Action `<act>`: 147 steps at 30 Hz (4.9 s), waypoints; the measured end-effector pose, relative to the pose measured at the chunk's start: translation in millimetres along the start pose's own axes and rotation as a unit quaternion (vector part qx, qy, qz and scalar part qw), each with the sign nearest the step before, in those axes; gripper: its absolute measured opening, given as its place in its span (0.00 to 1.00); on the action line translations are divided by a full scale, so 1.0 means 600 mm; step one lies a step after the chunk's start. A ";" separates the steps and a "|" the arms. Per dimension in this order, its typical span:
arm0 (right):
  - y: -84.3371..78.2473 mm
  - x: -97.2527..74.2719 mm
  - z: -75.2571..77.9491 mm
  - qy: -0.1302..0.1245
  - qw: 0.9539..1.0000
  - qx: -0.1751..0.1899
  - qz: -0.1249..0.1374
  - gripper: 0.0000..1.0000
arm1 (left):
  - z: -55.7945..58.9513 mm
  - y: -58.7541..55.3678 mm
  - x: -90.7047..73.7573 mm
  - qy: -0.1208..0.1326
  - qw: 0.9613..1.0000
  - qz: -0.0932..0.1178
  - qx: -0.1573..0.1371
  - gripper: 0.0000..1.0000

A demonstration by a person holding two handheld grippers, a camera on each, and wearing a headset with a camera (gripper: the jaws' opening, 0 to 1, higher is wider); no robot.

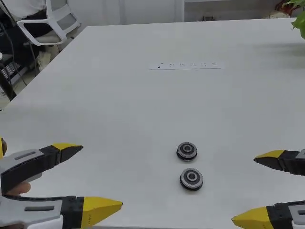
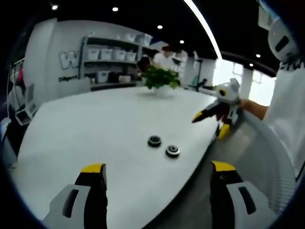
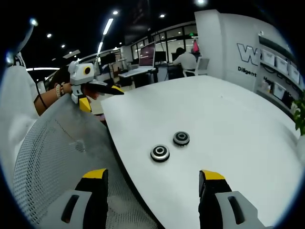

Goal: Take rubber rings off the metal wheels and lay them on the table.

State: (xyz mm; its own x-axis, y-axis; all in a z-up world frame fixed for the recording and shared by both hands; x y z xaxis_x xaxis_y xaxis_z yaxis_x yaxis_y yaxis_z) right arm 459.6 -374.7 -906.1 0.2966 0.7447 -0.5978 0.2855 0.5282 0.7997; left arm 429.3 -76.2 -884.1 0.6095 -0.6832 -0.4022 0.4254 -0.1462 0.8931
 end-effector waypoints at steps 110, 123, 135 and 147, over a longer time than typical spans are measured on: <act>-0.019 0.153 0.059 0.082 0.993 -0.074 0.032 0.27 | 0.049 0.039 0.274 -0.146 0.975 -0.041 0.162 0.48; -0.024 0.165 0.056 0.088 0.992 -0.087 0.028 0.23 | 0.046 -0.025 0.296 -0.149 0.966 -0.112 0.182 0.24; -0.026 0.165 0.057 0.090 0.993 -0.071 0.034 0.22 | 0.046 -0.036 0.307 -0.152 0.969 -0.108 0.163 0.15; -0.026 0.163 0.054 0.088 0.992 -0.088 0.035 0.21 | 0.045 -0.034 0.303 -0.151 0.970 -0.101 0.161 0.15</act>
State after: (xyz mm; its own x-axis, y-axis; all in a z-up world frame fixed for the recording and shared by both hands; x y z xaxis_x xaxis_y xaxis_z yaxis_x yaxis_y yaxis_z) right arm 513.9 -323.5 -979.0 0.1428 0.8333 -0.5341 0.1022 0.5243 0.8454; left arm 513.3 -216.6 -969.8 0.2913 -0.7888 -0.5413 0.2543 -0.4816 0.8387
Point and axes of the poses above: the centre of the closed fingertips' face, and the gripper's own axes: x roughly forward along the fingers, z roughly to its right, y roughly out of its top, the point moved 7 cm from there along -x, roughly backward along the fingers, and after that the axes turned 4 degrees about -x, right-handed, at the moved point
